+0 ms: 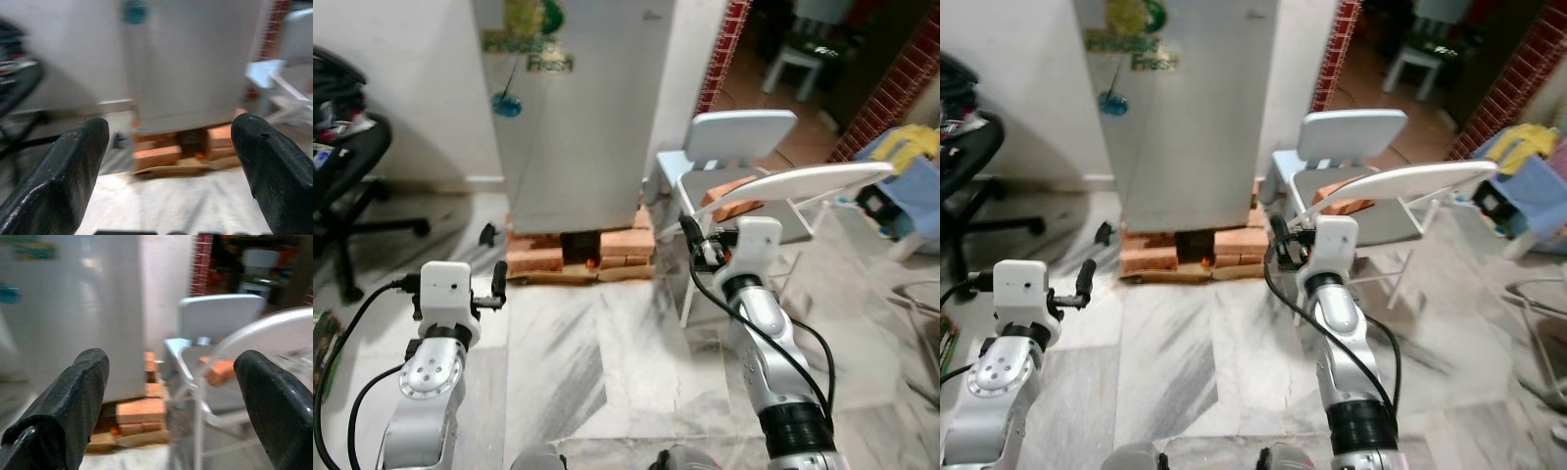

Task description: Restocking fridge

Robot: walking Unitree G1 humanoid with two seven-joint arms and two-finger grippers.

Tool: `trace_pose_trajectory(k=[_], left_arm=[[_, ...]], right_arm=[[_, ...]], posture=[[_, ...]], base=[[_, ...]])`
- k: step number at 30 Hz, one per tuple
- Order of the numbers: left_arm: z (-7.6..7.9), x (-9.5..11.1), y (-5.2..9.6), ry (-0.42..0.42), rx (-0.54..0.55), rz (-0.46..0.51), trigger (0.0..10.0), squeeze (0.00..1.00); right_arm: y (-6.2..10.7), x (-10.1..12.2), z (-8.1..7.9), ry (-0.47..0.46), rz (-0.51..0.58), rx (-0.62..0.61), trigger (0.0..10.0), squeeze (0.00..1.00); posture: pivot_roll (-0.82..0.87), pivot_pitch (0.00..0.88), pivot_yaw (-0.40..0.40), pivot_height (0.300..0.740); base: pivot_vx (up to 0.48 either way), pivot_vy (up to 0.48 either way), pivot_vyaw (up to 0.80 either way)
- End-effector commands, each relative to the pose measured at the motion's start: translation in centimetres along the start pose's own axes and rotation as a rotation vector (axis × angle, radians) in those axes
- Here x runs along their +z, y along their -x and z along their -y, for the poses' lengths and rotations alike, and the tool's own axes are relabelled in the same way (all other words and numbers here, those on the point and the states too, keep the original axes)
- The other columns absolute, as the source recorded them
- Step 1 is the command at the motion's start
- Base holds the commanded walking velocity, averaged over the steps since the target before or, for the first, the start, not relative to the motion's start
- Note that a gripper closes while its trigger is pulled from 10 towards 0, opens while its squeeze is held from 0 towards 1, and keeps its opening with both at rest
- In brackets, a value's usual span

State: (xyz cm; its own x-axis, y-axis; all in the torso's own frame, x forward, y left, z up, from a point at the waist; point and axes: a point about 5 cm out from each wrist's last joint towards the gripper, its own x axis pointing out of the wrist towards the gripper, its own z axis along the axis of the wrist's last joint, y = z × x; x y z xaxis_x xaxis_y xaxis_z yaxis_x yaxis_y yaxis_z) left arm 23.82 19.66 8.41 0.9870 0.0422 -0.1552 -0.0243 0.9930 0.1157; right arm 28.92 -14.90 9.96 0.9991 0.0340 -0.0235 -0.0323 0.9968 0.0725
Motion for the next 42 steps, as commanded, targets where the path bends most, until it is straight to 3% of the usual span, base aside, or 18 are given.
trace_pose_trajectory(k=[1,8,13,19,28,42], left_arm=[[1.3,-0.1,-0.2,0.002,-0.057,-0.005,10.0,0.0],[1.8,0.2,-1.0,-0.009,-0.09,0.037,10.0,0.0],[2.0,0.4,-1.2,-0.019,-0.093,0.038,10.0,0.0],[1.6,-0.3,-0.4,-0.03,-0.091,0.021,10.0,0.0],[1.8,0.0,-0.9,-0.023,-0.095,0.027,10.0,0.0],[2.2,0.3,-1.2,-0.053,-0.159,0.03,10.0,0.0]], right_arm=[[0.5,0.1,0.9,0.014,0.002,-0.022,10.0,0.0],[0.7,-0.1,1.0,0.014,-0.008,-0.03,10.0,0.0],[0.6,-0.1,0.7,0.017,-0.018,-0.021,10.0,0.0],[0.7,0.0,0.5,0.021,-0.006,-0.02,10.0,0.0],[0.5,0.1,0.3,0.014,-0.008,-0.011,10.0,0.0],[0.3,0.1,0.2,0.024,-0.011,-0.012,10.0,0.0]], posture=[[0.1,0.0,-0.048,0.74],[0.09,0.0,-0.044,0.74],[0.1,0.0,-0.041,0.74],[0.1,0.0,-0.034,0.74],[0.1,0.0,-0.032,0.74],[0.11,0.0,-0.041,0.74]], base=[[0.0,0.48,0.0],[0.0,0.48,0.0],[0.0,0.0,0.0],[0.0,0.0,0.0],[0.0,0.0,0.0],[0.0,0.474,0.0]])
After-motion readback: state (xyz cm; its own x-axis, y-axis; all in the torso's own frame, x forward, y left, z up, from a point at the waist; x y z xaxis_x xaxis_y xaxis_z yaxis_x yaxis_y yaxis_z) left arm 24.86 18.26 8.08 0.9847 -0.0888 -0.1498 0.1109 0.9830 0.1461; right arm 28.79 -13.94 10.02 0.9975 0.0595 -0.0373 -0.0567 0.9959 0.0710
